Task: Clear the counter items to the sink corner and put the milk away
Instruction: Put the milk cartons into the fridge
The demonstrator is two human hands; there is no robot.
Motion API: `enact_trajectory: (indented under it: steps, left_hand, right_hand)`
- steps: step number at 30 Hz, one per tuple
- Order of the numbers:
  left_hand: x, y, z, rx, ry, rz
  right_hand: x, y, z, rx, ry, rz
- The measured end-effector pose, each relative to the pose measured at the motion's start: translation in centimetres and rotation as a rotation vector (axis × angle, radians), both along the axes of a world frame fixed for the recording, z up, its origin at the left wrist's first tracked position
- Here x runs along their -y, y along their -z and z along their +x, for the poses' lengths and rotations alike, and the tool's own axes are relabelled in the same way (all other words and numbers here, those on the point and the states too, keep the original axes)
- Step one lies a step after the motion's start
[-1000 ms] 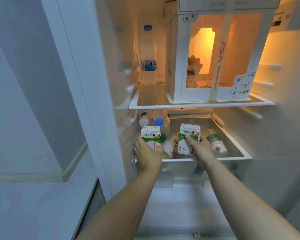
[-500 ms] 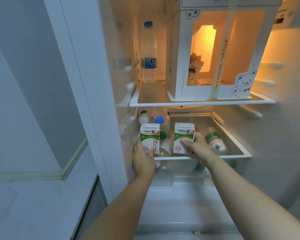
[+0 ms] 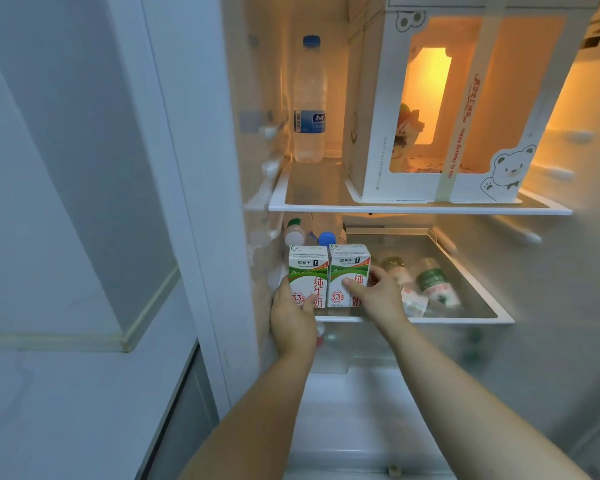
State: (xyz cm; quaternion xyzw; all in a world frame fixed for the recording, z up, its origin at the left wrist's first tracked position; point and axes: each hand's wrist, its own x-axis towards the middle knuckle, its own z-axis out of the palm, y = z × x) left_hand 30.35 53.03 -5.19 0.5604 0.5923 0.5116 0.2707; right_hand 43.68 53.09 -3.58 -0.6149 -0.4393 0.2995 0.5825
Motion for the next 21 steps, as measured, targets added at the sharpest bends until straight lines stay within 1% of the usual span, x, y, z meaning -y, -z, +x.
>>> enact_trajectory:
  steps: [6, 13, 17, 21]
  left_hand:
    - [0.09, -0.04, -0.11, -0.022, -0.008, -0.01]
    - [0.02, -0.17, -0.13, -0.049, -0.015, -0.03]
    - [-0.32, 0.22, -0.17, -0.06, 0.002, -0.048]
    - [-0.63, 0.62, -0.32, -0.074, 0.037, -0.039]
  right_hand:
    - [0.25, 0.28, -0.2, 0.051, -0.012, 0.011]
    - [0.25, 0.57, -0.67, 0.128, 0.051, 0.045]
    - [0.44, 0.86, -0.88, 0.219, 0.041, 0.043]
    - [0.77, 0.51, -0.75, 0.234, 0.035, 0.019]
